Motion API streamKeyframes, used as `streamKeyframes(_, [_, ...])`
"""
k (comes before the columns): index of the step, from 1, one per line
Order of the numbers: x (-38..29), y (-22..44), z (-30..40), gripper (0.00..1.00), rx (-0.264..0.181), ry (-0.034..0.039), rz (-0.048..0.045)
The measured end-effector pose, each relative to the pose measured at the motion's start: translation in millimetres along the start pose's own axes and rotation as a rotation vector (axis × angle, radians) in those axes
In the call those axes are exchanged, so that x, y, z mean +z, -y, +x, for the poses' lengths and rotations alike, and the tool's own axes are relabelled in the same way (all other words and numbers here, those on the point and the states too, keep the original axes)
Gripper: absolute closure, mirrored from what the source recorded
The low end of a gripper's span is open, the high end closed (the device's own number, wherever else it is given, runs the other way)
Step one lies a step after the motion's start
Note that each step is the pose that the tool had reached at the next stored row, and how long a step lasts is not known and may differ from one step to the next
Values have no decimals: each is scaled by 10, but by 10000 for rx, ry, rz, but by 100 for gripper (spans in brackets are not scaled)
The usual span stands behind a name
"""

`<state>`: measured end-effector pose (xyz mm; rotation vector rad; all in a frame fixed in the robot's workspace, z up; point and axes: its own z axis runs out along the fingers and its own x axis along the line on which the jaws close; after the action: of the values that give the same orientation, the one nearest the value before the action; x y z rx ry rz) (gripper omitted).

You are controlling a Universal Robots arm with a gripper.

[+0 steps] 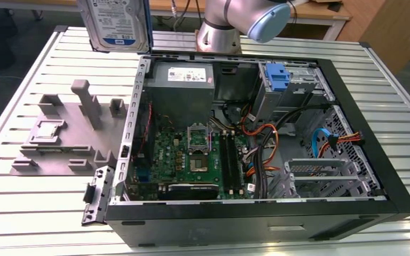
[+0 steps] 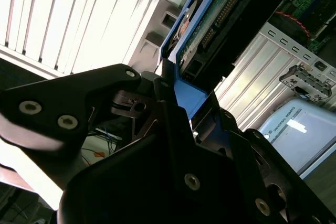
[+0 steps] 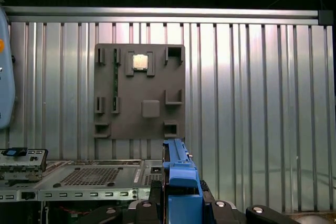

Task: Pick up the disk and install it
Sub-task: 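Pick up the disk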

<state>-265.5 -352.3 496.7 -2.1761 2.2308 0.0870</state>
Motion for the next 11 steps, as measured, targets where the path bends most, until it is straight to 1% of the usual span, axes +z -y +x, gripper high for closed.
streamKeyframes(11, [-5,11,98,64,18,1,2])
